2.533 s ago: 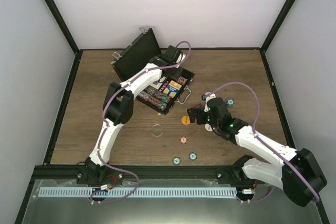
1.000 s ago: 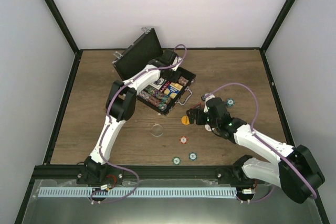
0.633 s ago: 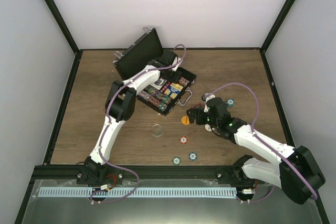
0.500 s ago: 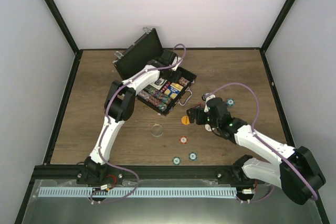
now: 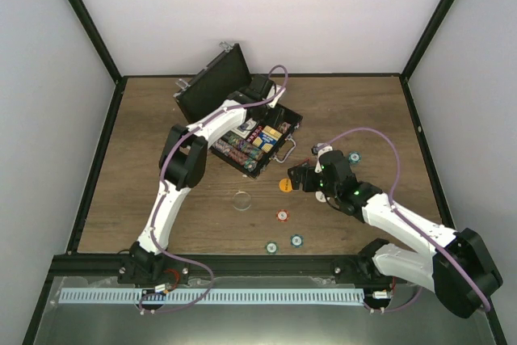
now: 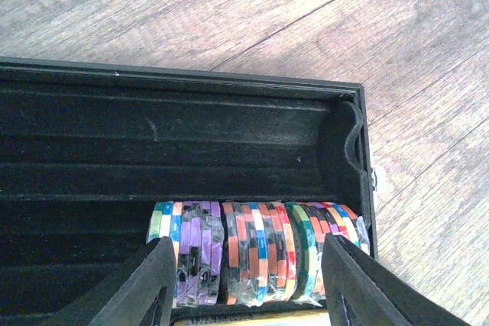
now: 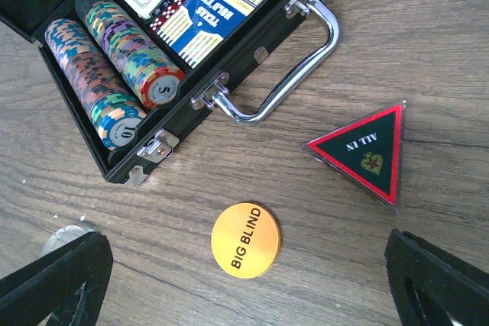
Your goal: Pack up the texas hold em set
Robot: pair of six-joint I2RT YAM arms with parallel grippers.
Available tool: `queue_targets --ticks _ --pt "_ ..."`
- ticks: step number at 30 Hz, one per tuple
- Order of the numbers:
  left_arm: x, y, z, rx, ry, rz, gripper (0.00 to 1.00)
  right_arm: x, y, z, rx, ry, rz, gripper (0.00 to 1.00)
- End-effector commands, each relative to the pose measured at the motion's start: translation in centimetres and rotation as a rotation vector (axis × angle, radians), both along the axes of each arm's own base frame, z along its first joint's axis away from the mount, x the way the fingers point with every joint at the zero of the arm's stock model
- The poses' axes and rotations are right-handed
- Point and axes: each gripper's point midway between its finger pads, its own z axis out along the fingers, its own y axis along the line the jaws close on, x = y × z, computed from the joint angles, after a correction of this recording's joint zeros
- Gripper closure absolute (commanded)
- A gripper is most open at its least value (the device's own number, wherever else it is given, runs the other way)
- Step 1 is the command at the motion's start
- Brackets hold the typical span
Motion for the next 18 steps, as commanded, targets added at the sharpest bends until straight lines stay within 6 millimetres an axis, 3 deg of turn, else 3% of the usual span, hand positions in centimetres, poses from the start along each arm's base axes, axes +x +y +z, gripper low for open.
queue_targets --ticks 1,7,10,14,18 --pt "0.1 -0.3 1.0 -0.041 -0.007 -0.007 0.44 0.2 -0.5 0.3 -0.003 -0.006 -0.023 0.00" --pt "0.2 -0.2 0.6 -0.043 0.003 0.005 0.40 0.2 -0.7 0.6 -0.005 -0.011 -0.027 0.00" --pt "0.1 -0.4 2.2 -0.072 -0.007 0.004 0.39 0.6 -1.3 1.3 -0.047 -0.028 -0.043 0.00" --pt "-0.1 0.0 7.5 -0.131 -0.080 0.029 0.26 2.4 -4.3 2.0 -0.114 -0.014 -0.140 0.00" --pt "-1.1 2.8 14.5 -0.193 -0.203 0.132 0.07 4.6 -7.5 1.6 -0.122 0.041 -0.242 0.00"
